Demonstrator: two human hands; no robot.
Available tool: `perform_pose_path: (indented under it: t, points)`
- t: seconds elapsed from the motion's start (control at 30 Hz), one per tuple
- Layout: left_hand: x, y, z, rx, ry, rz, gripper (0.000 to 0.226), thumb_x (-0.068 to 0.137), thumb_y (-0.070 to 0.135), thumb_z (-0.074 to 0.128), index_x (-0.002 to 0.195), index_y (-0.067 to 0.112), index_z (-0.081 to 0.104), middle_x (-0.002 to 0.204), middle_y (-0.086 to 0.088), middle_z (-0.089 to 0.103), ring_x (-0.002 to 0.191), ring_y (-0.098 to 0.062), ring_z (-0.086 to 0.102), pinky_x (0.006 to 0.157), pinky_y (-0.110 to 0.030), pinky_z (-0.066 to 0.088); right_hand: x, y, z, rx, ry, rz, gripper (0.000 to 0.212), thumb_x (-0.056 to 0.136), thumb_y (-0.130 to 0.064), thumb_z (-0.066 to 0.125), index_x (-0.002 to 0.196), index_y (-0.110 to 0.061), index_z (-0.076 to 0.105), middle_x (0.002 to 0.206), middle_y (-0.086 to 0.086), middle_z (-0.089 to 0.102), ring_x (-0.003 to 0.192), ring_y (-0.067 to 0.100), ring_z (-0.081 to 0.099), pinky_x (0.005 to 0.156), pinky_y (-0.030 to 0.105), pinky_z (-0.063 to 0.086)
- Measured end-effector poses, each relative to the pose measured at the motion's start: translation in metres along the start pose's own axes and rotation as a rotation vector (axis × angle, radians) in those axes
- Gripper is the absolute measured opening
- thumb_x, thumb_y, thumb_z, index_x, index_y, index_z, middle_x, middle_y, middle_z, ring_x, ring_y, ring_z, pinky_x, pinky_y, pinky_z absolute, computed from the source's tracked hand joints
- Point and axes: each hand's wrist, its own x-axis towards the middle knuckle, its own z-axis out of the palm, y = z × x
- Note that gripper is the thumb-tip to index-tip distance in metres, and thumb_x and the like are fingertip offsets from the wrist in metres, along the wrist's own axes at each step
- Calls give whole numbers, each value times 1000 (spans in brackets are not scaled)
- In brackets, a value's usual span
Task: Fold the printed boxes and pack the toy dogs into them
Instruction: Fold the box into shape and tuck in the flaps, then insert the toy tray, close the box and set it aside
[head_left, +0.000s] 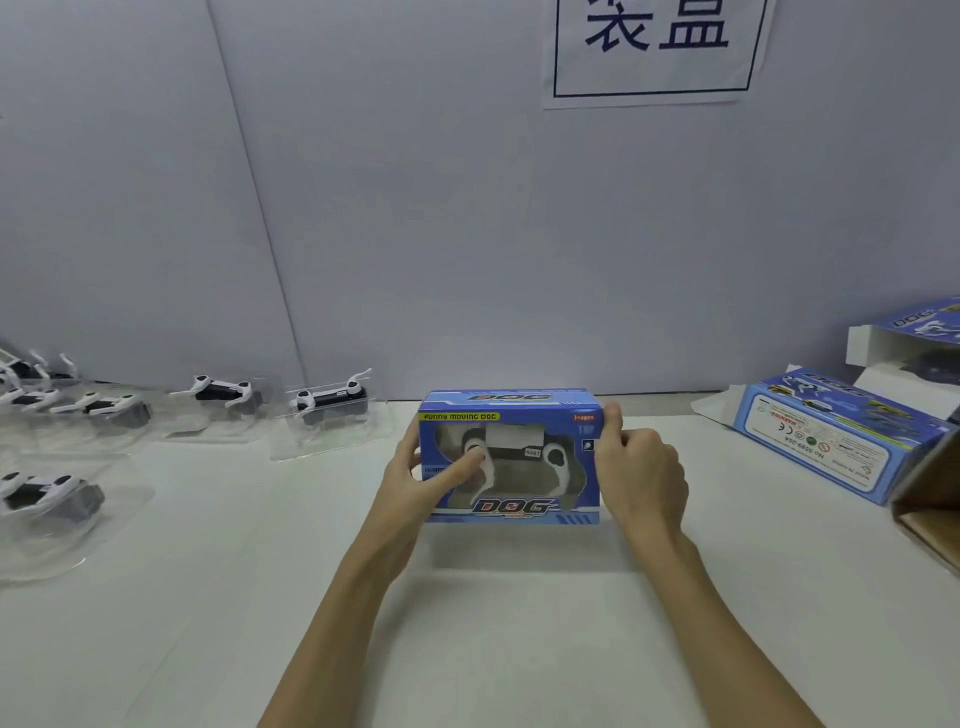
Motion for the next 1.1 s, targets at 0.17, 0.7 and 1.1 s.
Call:
perform_pose_path:
  t: [0.17,0.7,1.1]
  points:
    - [-2,-8,4,-65,40,11,53,78,48,88,125,37,69,114,0,78,102,-25,76,77,-29,63,0,3,4,51,0,-68,52,107,-57,31,72,-24,51,71,-6,66,70,21,70,63,33,53]
    - [9,-20,5,-264,203,-113,65,70,52,89,125,20,73,108,-5,79,95,-21,77,69,-27,60,2,2,8,580,-396,-3,32,88,-56,74,105,-30,68,94,0,79,88,21,77,83,45,63]
    - [18,-38,-9,-360,284,-143,75,89,79,44,117,15,71,121,-12,68,100,-27,69,96,-47,51,22,-1,-44,548,-333,197,80,83,-64,74,94,15,68,78,16,74,67,32,76,69,48,65]
